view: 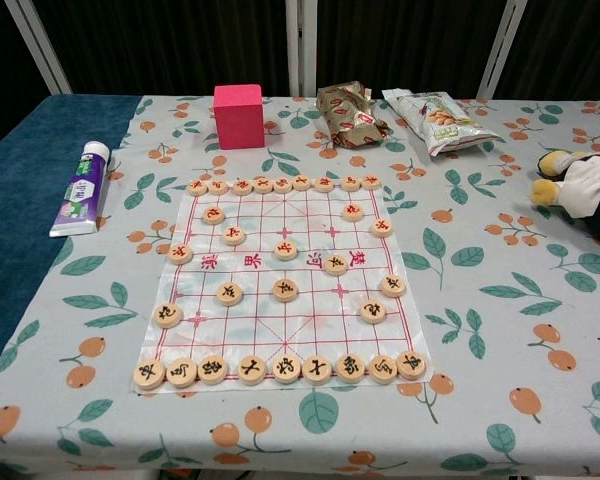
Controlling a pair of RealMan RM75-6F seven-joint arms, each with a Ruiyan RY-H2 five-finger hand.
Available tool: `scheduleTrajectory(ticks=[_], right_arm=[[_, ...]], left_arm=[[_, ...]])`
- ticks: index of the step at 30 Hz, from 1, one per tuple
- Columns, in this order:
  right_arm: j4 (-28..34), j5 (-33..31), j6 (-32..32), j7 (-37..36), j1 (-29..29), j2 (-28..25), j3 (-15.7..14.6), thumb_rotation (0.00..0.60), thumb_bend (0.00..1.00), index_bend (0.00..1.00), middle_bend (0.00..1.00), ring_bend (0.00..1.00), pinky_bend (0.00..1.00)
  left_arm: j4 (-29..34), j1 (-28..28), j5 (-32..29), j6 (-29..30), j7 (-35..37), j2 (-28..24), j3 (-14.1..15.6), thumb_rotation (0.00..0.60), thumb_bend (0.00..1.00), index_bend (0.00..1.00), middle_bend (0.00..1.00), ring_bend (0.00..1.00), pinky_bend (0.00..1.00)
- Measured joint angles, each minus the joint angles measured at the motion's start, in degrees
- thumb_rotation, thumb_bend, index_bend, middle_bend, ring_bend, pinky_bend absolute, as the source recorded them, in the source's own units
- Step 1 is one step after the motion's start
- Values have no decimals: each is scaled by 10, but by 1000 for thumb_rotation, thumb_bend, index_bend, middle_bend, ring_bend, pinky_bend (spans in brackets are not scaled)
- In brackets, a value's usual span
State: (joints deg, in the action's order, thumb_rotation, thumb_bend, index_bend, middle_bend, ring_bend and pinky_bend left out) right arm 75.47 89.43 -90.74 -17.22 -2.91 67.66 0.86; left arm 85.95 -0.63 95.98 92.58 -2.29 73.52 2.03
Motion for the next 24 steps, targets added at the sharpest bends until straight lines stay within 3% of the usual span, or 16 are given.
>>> scheduleTrajectory(ticks=[16, 24], right_arm=[[-2, -1, -5, -9, -1, -3, 2, 600, 104, 0, 0, 0, 0], [8, 0, 0, -1, 3, -7, 4, 600, 104, 0, 0, 0, 0]], left_arm=[[16, -7, 38, -1, 14, 0, 16, 600, 182, 139, 77, 0, 20], [49, -54, 76, -61, -17, 16, 19, 600, 182, 145, 77, 0, 21]])
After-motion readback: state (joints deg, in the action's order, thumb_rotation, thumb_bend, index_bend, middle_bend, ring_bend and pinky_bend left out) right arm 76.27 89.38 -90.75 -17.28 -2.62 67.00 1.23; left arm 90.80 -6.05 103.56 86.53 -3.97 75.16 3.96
